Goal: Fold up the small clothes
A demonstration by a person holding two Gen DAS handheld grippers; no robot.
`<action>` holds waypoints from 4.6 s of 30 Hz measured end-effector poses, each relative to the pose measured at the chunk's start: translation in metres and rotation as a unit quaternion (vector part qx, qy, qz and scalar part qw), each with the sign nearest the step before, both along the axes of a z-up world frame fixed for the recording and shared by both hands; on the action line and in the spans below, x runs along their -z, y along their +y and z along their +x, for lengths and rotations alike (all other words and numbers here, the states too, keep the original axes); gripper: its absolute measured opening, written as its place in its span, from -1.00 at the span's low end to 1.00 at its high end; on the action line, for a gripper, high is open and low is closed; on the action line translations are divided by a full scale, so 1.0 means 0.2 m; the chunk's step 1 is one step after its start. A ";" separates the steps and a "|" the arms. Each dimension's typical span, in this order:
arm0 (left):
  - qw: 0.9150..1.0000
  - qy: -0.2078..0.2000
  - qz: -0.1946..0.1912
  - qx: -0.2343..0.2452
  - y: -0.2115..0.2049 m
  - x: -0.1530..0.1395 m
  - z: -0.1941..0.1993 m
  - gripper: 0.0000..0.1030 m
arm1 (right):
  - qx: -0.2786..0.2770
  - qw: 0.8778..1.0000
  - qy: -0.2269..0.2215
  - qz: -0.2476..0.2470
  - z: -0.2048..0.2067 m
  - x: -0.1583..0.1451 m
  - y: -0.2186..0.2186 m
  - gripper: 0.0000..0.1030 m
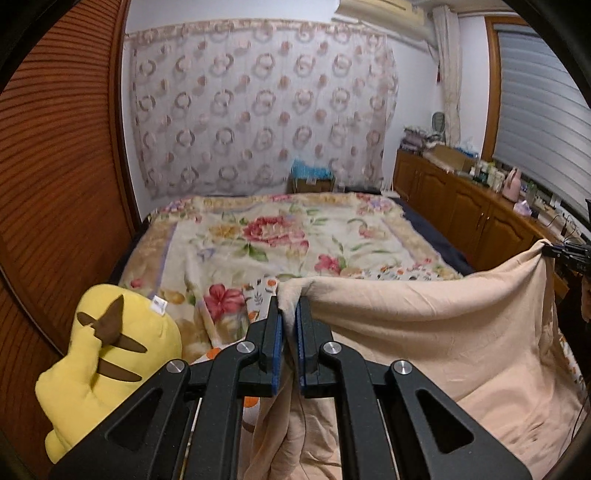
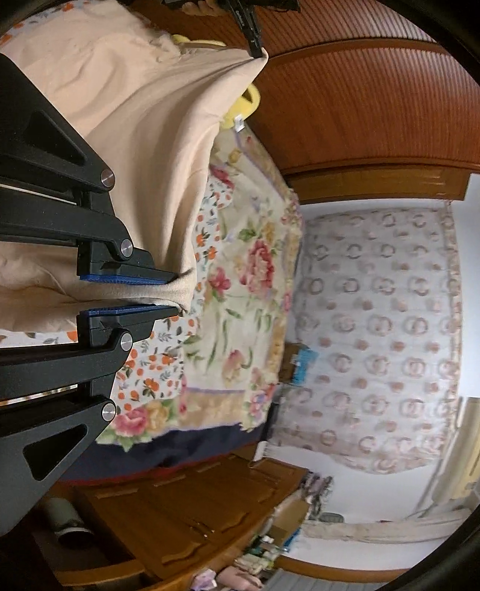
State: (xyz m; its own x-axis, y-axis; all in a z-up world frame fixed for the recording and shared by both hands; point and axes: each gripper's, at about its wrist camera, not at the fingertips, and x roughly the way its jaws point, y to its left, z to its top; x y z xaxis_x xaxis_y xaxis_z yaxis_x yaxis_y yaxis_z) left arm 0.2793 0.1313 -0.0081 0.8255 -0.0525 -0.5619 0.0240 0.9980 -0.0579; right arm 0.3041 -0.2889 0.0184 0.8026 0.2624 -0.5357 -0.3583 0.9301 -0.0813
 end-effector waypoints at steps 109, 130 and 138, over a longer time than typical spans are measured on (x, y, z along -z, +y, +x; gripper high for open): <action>0.997 0.018 -0.050 0.060 -0.05 0.09 -0.73 -0.90 | 0.010 0.999 0.015 0.047 -0.96 0.02 0.01 -0.89; 0.996 0.075 -0.043 0.024 0.01 0.29 -1.13 -0.89 | 0.040 0.997 0.054 0.042 -1.26 0.26 -0.21 -0.89; 0.996 0.078 -0.040 0.008 -0.01 0.35 -1.20 -0.08 | 0.067 0.995 0.069 0.019 -1.10 0.46 -0.16 -0.27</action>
